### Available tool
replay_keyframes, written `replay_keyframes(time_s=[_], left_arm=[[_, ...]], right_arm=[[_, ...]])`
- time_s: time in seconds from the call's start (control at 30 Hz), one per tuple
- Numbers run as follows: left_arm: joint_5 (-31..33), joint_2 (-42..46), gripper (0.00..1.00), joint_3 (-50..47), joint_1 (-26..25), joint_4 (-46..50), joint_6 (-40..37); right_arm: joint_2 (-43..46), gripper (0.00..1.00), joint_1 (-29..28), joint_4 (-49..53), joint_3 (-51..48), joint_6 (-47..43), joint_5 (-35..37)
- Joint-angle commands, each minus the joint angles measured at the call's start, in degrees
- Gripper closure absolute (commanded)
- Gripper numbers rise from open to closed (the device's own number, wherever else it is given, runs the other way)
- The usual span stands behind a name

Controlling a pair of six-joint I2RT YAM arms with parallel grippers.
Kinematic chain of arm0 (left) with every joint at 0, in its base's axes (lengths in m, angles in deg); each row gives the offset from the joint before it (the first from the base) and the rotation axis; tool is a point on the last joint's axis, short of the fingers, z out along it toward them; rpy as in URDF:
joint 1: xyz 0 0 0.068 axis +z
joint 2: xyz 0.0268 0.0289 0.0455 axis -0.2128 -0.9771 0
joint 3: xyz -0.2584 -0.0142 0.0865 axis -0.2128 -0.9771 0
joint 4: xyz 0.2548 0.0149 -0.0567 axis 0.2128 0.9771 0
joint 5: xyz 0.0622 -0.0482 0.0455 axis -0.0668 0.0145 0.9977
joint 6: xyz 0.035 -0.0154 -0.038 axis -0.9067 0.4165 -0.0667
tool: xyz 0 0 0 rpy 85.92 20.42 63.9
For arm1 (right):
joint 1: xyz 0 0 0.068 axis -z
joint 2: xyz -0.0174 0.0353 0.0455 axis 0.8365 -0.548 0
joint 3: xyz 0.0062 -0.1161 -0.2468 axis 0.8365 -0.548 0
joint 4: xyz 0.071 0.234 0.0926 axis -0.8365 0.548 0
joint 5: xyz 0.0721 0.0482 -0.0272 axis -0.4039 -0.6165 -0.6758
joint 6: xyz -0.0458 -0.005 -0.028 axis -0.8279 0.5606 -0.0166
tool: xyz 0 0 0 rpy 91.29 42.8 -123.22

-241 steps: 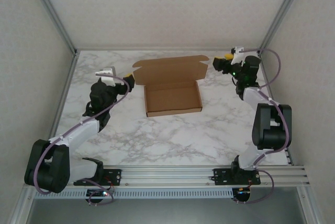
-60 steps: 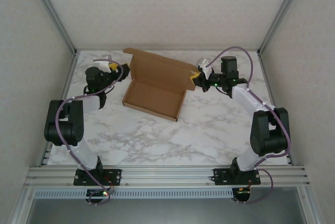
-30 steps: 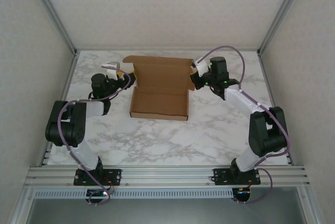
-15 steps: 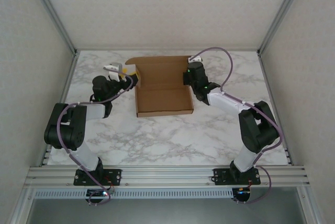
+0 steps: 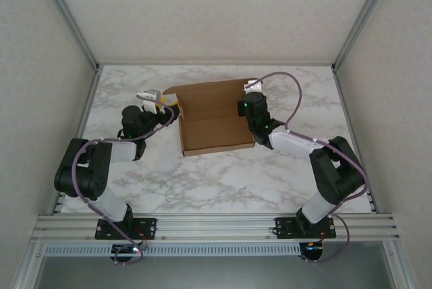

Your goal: Fold the paper box

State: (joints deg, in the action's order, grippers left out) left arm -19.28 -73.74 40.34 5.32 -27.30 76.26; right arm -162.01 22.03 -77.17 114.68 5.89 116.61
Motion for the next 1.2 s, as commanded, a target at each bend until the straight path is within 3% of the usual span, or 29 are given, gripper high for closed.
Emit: replay_keyframes(time_s=[0.0, 0.5, 0.8, 1.17], left_arm=[[-1.9, 2.4, 0.31, -1.6, -2.6, -2.4, -1.0], [7.3, 5.9, 0.35, -7.9, -7.5, 1.2, -5.5], [10.9, 8.6, 0.38, -9.3, -11.2, 8.3, -10.5], [15.6, 12.8, 0.40, -7.2, -11.3, 17.0, -6.3]], right_arm=[[2.6, 1.00, -3.2, -8.0, -3.4, 1.8, -5.8], [5.9, 1.00, -4.6, -19.3, -17.3, 7.4, -4.7], [5.7, 1.00, -6.3, -22.7, -22.2, 11.7, -1.8], [5.6, 1.00, -7.1, -24.9, -27.4, 16.8, 1.5]])
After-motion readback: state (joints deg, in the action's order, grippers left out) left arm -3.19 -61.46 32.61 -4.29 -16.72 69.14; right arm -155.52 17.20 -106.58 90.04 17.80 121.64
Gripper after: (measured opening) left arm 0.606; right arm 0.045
